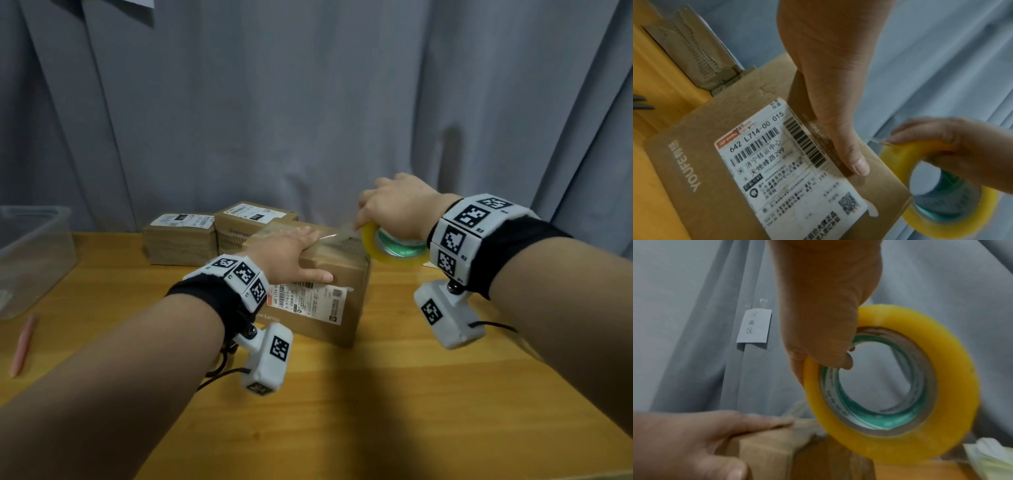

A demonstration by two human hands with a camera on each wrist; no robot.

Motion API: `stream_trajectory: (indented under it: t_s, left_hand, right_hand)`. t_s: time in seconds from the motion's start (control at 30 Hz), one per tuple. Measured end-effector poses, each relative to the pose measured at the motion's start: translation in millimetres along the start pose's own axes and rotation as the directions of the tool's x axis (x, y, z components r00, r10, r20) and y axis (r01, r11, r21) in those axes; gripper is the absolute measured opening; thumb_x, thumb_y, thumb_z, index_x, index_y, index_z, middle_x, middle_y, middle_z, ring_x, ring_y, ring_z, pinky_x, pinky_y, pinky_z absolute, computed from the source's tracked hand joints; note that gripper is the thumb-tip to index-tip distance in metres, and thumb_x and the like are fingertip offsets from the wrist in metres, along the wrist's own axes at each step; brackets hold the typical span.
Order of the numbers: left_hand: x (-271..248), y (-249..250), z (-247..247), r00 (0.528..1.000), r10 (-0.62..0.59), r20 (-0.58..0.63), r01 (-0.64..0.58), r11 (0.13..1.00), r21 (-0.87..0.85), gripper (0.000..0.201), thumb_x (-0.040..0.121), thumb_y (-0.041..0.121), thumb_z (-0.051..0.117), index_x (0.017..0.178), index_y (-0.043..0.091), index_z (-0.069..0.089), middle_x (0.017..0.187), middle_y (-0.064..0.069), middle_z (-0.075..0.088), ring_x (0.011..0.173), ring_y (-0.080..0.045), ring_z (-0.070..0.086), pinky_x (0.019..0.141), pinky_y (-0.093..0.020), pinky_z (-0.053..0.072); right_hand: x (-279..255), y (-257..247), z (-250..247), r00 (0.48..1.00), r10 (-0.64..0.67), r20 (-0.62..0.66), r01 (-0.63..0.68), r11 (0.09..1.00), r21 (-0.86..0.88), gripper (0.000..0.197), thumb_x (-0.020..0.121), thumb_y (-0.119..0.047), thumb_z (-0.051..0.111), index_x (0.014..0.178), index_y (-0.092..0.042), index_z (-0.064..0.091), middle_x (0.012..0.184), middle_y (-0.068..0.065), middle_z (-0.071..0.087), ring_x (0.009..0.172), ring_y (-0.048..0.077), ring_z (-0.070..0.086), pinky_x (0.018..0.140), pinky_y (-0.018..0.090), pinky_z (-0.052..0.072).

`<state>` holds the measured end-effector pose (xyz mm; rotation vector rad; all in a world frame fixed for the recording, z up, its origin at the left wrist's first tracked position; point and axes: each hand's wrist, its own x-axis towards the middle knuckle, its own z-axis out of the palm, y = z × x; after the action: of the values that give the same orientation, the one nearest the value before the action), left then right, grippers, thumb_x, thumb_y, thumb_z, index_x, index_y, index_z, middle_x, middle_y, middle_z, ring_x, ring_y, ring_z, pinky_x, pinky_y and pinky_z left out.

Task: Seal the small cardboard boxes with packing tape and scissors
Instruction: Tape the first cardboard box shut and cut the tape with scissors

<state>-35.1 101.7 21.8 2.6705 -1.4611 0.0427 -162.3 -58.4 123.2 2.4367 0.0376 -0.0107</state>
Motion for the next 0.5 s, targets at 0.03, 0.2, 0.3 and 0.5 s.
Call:
stream_trajectory:
  t_s: [0.03,0.2,0.3,0.5]
  left_hand:
    - [-0.6,-0.1,-0.1,1.000,-0.004,0.007,0.003,1.000,0.010,0.102,0.072,0.081,0.042,0.152,0.025,0.012,0.159,0.003,0.011,0.145,-0.014,0.014,0.118,-0.036,0.014]
    - [2.3,0.7,-0.6,0.999,-0.020,0.044,0.018,0.999,0.044,0.102,0.069,0.086,0.036,0.151,0.033,0.005,0.160,0.003,0.008,0.146,-0.019,0.014,0.118,-0.044,0.016]
    - [1.9,4.0,-3.8,0.997,-0.016,0.074,0.010,0.997,0.075,0.100,0.067,0.088,0.033,0.150,0.038,0.007,0.159,0.000,0.014,0.144,-0.022,0.020,0.115,-0.048,0.022]
    - [13.2,37.9,-12.1,0.995,-0.001,0.104,-0.007,0.997,0.073,0.100,0.068,0.084,0.045,0.149,0.030,0.022,0.150,0.000,0.036,0.134,-0.022,0.037,0.109,-0.042,0.033]
  right_hand:
    - [-3.9,-1.5,6.7,1.000,0.004,0.028,-0.004,1.000,-0.006,0.049,0.100,-0.015,0.039,0.139,-0.044,0.041,0.134,-0.005,0.047,0.118,0.024,0.043,0.087,0.034,0.035]
    - [-12.5,-8.9,35.6,0.994,0.056,0.093,-0.059,0.998,0.031,0.064,0.099,-0.011,0.037,0.147,-0.048,0.017,0.131,0.000,0.044,0.114,0.025,0.044,0.087,0.036,0.036]
    - [-9.4,-10.6,40.0,0.991,0.047,0.127,-0.058,0.995,0.084,0.061,0.099,-0.013,0.037,0.147,-0.047,0.020,0.132,0.002,0.044,0.117,0.026,0.045,0.088,0.036,0.037]
    - [-10.7,-14.7,59.7,0.982,0.076,0.173,-0.124,0.950,0.285,0.054,0.099,-0.018,0.034,0.147,-0.039,0.028,0.128,0.005,0.051,0.113,0.028,0.052,0.084,0.038,0.045]
